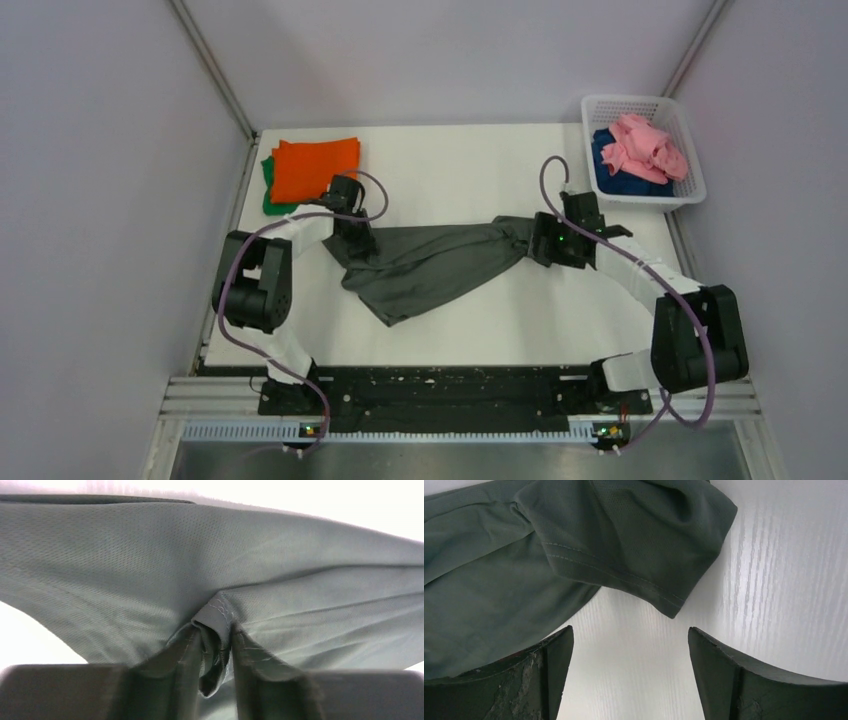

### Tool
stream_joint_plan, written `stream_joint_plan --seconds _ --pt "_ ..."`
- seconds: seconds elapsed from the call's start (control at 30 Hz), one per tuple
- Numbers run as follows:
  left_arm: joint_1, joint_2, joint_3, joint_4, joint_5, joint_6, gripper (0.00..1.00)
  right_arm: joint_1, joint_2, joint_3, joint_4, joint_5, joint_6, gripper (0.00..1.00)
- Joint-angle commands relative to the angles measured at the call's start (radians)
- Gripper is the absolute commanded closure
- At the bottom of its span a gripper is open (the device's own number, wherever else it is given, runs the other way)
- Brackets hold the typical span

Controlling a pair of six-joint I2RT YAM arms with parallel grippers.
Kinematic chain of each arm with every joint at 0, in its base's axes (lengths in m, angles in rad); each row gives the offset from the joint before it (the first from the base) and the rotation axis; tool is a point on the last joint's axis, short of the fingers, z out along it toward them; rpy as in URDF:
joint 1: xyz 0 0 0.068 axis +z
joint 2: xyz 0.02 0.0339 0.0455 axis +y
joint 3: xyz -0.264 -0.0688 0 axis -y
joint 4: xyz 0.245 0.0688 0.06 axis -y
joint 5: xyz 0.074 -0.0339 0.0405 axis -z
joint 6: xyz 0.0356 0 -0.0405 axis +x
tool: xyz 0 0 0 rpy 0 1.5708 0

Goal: Fold and stack the t-shirts
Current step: Flatten out the tshirt

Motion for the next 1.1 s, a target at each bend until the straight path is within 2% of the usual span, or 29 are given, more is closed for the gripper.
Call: stream_joint_plan --seconds 0.0,0.07,0.3,0.5,0.57,0.63,0.67,0.77,0.9,0.97,1.07 --pt "-0.012 0.039 0.068 0.025 0.030 0.021 0.81 0.014 0.073 0.035 0.105 0.057 0.035 0.17" --pt "-0.014 0.031 0.072 0.021 0.013 0.014 0.99 0.014 0.107 0.046 0.122 0.057 0.041 0.19" --pt "-0.020 -0.058 0.067 0.000 -0.008 0.016 1.00 0.013 0.186 0.049 0.211 0.098 0.048 0.26" --pt "-0.027 -0.162 0.070 -0.024 -0.036 0.022 1.00 0.014 0.258 0.070 0.309 0.151 0.028 0.50" --pt "-0.028 -0.206 0.077 -0.024 -0.049 0.026 1.00 0.014 0.287 0.086 0.350 0.175 0.004 0.68" --pt "-0.028 -0.251 0.095 -0.028 -0.072 0.027 1.00 0.014 0.296 0.103 0.372 0.188 0.002 0.97" --pt "-0.029 -0.273 0.111 -0.031 -0.088 0.028 1.00 0.012 0.286 0.108 0.384 0.188 0.003 1.00" --pt "-0.028 -0.349 0.168 -0.035 -0.151 0.046 1.00 0.014 0.191 0.125 0.395 0.201 -0.014 1.00" --pt "-0.029 -0.471 0.243 -0.009 -0.166 0.094 1.00 0.014 -0.026 0.179 0.378 0.209 -0.050 1.00" --pt "-0.029 -0.553 0.254 0.045 -0.160 0.116 1.00 0.013 -0.129 0.217 0.362 0.171 -0.035 1.00" --pt "-0.029 -0.668 0.263 0.122 -0.133 0.144 1.00 0.016 -0.283 0.243 0.424 0.106 -0.009 1.00"
